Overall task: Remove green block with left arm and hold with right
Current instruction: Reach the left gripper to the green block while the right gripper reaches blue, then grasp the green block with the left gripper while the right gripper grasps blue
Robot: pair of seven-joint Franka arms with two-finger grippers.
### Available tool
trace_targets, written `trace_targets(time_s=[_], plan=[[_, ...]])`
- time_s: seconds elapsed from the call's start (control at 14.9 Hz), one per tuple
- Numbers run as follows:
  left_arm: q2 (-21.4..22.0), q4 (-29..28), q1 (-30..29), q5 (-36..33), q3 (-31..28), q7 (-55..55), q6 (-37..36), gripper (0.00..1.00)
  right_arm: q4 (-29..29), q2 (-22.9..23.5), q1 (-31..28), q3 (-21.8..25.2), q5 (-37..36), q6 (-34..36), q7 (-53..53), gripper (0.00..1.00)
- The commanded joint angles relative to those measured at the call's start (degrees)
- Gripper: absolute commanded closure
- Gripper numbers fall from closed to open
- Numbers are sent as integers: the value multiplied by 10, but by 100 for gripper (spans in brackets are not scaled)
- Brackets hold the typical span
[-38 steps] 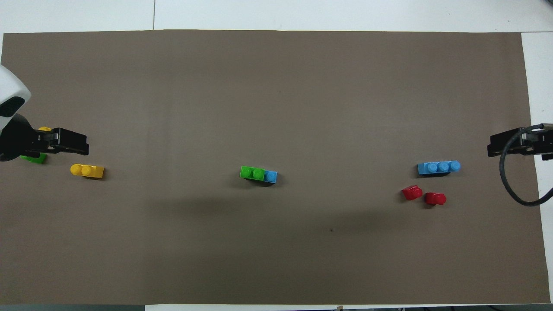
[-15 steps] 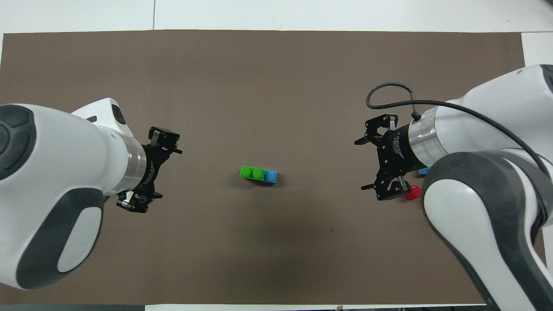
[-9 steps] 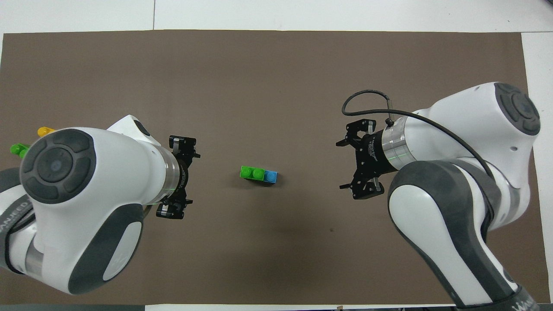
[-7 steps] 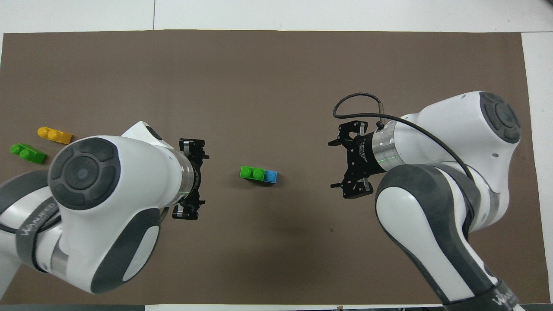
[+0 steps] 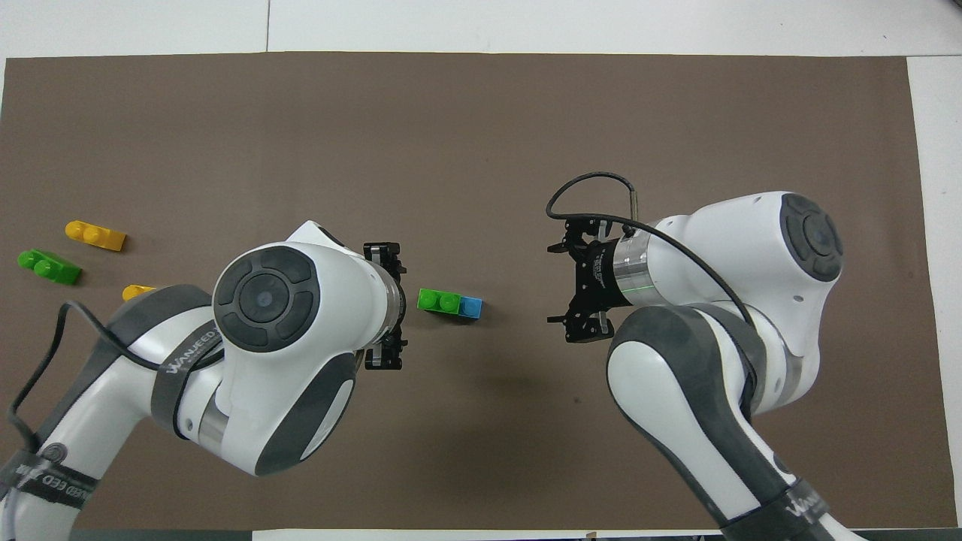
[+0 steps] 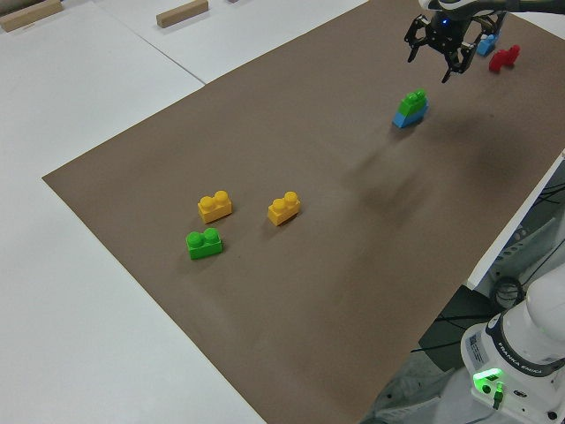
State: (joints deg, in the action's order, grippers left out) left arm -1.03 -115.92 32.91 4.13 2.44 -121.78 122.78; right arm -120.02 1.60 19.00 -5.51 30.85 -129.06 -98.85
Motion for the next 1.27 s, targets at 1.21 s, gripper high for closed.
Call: trace_targets(time_s=[1.21], plan=[[-67,-42,19,8,-10,-28,103,0,-78,26,89,2,105,-178,6,2]])
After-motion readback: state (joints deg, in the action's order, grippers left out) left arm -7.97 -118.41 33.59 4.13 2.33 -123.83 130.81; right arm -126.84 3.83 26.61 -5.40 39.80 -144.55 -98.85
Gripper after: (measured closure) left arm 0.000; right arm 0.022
